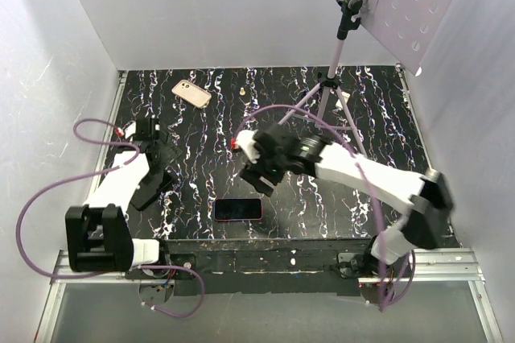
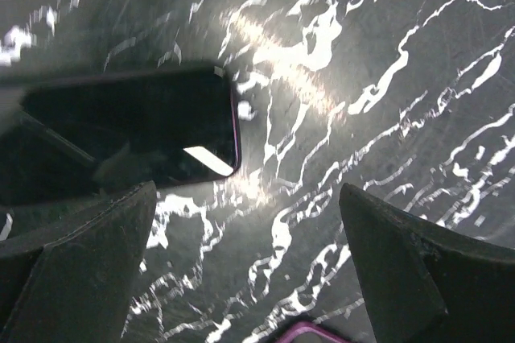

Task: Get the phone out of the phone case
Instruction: Place the phone at the center of the board, then pick up the phone at the center of the board.

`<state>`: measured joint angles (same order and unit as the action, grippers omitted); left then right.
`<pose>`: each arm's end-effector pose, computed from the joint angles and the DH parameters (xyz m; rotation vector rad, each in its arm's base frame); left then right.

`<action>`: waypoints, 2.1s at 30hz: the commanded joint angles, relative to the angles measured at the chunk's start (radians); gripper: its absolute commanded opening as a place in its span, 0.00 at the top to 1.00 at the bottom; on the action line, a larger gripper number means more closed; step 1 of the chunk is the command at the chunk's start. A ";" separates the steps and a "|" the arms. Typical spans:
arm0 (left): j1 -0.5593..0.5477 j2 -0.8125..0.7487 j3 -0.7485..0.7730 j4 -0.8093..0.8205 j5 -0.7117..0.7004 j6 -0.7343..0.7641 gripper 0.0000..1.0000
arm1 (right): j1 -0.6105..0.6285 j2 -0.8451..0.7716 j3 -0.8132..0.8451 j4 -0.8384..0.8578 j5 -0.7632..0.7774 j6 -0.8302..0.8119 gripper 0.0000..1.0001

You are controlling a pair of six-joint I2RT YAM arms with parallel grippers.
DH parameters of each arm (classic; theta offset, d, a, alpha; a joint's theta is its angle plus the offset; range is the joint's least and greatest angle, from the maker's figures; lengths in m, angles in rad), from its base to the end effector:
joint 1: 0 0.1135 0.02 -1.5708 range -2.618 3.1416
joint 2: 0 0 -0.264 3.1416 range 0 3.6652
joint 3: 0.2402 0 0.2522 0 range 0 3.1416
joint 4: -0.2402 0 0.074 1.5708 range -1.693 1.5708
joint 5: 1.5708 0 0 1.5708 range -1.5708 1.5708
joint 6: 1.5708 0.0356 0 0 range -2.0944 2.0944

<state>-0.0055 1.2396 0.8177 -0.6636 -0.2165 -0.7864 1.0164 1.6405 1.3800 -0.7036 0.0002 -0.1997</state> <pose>0.2330 0.0064 0.2214 -1.0594 2.3895 0.0125 0.1859 0.3001 0.2817 -1.4660 2.1064 0.3187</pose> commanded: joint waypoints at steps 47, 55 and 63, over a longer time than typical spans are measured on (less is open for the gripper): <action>0.159 0.156 -0.095 -0.097 0.320 0.090 0.02 | 0.017 -1.159 -0.564 0.302 -0.316 0.453 0.18; 0.131 0.322 -0.008 -0.189 0.068 0.122 0.02 | 0.017 -1.165 -0.565 0.285 -0.269 0.482 0.18; 0.128 0.419 0.026 -0.160 0.051 0.142 0.50 | 0.017 -1.072 -0.507 0.107 0.029 0.588 0.12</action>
<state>0.1184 1.5723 0.8661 -0.8787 -0.0387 -0.6720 1.0309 0.5060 0.8089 -0.5018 -0.1455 0.3218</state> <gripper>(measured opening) 0.669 0.875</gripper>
